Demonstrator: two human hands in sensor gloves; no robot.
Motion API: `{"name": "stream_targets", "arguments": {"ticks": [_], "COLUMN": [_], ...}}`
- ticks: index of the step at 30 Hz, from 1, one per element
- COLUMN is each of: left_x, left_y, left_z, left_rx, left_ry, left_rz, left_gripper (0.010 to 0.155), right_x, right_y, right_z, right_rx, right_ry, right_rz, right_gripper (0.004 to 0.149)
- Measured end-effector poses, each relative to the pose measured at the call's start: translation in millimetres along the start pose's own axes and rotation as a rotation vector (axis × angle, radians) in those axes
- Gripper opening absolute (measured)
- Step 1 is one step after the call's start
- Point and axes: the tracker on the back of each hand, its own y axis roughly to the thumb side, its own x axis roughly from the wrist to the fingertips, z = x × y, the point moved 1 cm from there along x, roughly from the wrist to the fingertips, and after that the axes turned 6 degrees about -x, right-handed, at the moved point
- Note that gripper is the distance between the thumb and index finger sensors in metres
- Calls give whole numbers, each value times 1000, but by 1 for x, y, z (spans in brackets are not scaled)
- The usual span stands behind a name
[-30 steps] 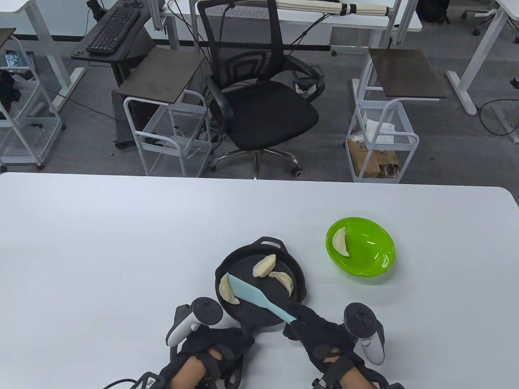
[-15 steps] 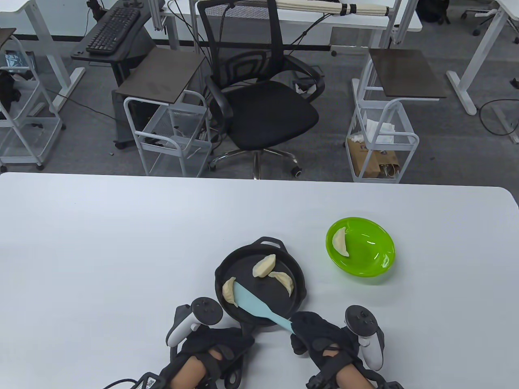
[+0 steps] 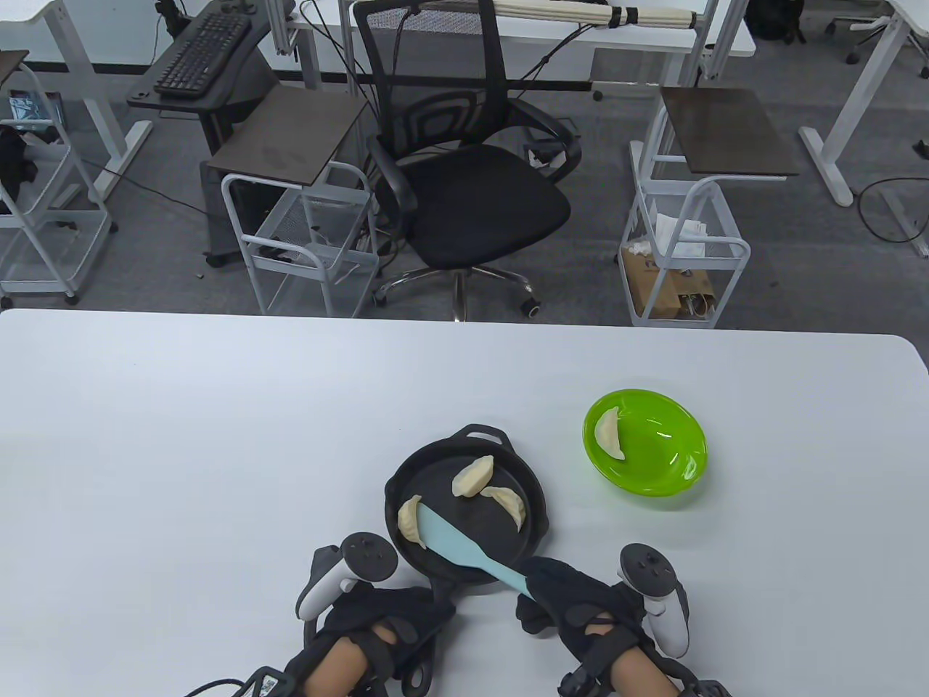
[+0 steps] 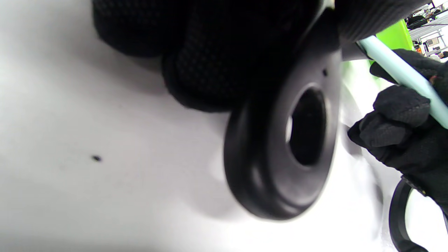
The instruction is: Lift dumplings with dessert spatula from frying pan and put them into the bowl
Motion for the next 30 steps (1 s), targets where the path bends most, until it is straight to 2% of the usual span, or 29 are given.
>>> {"name": "stream_targets", "arguments": {"ticks": [30], "left_x": [0], "left_y": [-1], "left_z": [0], "left_rx": [-4], "left_ry": [-3], "left_rz": [2], "left_gripper": [63], "right_x": [-6], "right_y": [-4], "right_z": [4], "right_rx": [134], "right_ry": [-47], "right_rz": [51], "right_gripper": [53]}}
